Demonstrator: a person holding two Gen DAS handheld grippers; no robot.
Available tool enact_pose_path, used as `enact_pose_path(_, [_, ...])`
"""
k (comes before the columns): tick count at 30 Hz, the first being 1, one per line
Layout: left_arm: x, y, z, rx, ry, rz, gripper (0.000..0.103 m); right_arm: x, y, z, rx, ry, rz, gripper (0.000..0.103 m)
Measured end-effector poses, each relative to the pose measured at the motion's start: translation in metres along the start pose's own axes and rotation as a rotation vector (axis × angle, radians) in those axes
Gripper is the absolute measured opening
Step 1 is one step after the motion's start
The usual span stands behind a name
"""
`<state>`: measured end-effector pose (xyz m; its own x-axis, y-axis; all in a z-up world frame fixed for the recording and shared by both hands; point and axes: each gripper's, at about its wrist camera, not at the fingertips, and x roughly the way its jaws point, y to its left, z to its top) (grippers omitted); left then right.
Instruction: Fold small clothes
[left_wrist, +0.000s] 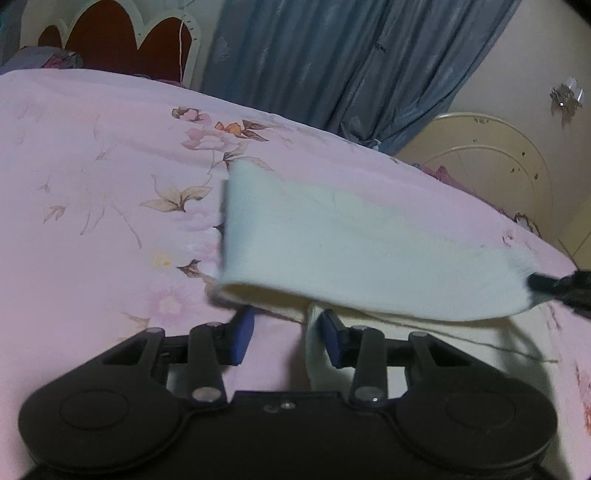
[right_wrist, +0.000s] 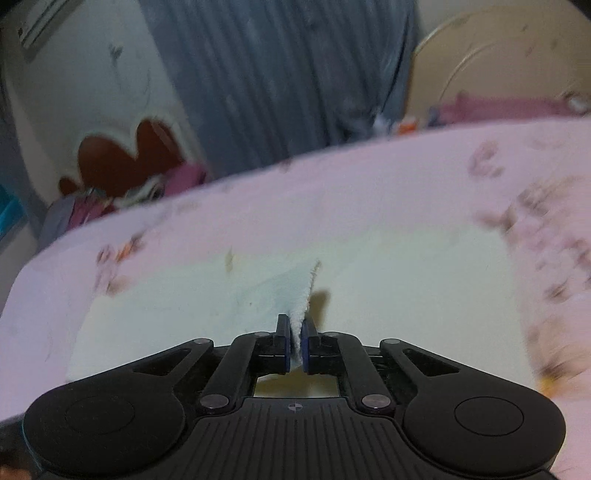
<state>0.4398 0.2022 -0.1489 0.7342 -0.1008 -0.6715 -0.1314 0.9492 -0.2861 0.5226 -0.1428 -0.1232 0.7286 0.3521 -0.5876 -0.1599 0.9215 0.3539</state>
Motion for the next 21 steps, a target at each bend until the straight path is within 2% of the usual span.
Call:
enact_pose_path(4, [-0.001,-0.004,-0.001,0.037,0.005,0.016,0.038,-0.017,-0.034,0.008,0.016,-0.025,-0.071,0.005])
enact_pose_path(8, [0.000,-0.008,-0.001,0.079,0.010,0.031,0.038,-0.033,-0.060,0.008,0.025,-0.031,-0.104,0.005])
enact_pose_path(17, [0.000,-0.006,0.001,0.101,0.019,0.029,0.028,-0.048,-0.071,-0.001,0.022,-0.031,-0.124,0.005])
enact_pose_path(21, [0.001,-0.008,0.001,0.102,0.023,0.027,0.027,-0.048,-0.078,-0.004,0.034,-0.019,-0.132,0.005])
